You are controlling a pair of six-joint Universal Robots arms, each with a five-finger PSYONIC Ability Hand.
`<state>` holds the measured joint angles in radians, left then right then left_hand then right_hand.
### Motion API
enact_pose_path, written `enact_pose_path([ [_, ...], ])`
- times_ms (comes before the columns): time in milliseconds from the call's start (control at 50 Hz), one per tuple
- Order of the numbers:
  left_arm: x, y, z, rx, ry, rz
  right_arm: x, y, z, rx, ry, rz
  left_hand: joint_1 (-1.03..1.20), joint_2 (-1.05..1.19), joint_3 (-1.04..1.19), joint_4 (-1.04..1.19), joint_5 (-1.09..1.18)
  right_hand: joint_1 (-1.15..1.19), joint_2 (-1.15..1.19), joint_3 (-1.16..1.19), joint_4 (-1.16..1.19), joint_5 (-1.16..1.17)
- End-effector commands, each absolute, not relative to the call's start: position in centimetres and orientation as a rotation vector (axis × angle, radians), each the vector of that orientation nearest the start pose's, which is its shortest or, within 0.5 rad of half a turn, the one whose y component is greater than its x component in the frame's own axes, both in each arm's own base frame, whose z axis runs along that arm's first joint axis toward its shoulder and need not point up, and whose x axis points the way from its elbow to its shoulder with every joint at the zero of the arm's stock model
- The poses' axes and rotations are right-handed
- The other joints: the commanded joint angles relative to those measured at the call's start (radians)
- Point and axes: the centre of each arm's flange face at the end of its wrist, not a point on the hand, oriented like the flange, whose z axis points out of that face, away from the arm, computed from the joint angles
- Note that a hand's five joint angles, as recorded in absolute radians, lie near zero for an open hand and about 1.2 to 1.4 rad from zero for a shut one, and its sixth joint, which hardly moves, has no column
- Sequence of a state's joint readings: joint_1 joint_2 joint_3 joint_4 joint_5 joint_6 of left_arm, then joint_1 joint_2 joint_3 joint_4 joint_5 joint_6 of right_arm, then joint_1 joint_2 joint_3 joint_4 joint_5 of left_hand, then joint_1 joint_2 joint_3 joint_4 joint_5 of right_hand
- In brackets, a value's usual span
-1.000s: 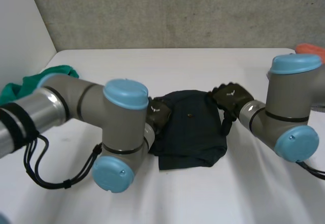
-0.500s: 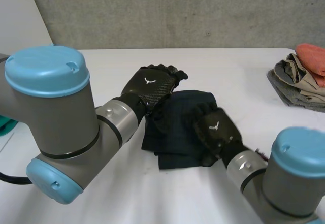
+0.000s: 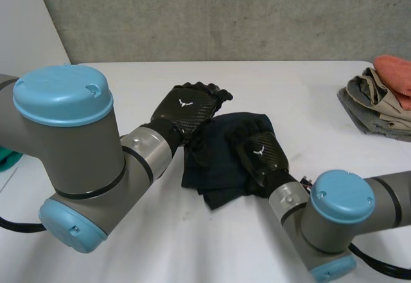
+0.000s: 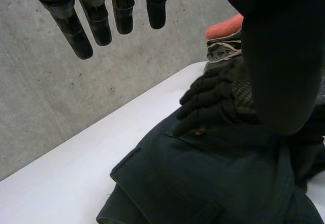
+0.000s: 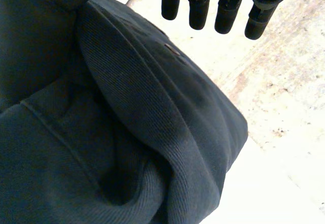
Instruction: Fold the laundry.
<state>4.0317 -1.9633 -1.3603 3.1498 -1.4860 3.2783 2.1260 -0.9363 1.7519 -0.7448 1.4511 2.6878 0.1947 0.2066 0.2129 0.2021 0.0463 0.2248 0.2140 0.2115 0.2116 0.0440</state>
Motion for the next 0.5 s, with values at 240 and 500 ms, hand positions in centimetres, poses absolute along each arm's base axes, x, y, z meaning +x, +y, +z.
enact_pose_path([
  [240, -34.8, -20.1, 23.8, 1.22, 2.507, -2.217, 34.5, -29.7, 12.8, -1.121, 1.809, -2.099, 0.001, -0.011, -0.017, -0.006, -0.025, 1.172, 1.182, 1.185, 1.185, 1.178],
  [500, -35.2, -20.2, 27.4, 1.201, 2.398, -2.383, 27.9, -39.1, 27.1, -0.868, 1.504, -2.557, 0.001, -0.011, -0.017, -0.006, -0.025, 1.172, 1.182, 1.185, 1.185, 1.178],
])
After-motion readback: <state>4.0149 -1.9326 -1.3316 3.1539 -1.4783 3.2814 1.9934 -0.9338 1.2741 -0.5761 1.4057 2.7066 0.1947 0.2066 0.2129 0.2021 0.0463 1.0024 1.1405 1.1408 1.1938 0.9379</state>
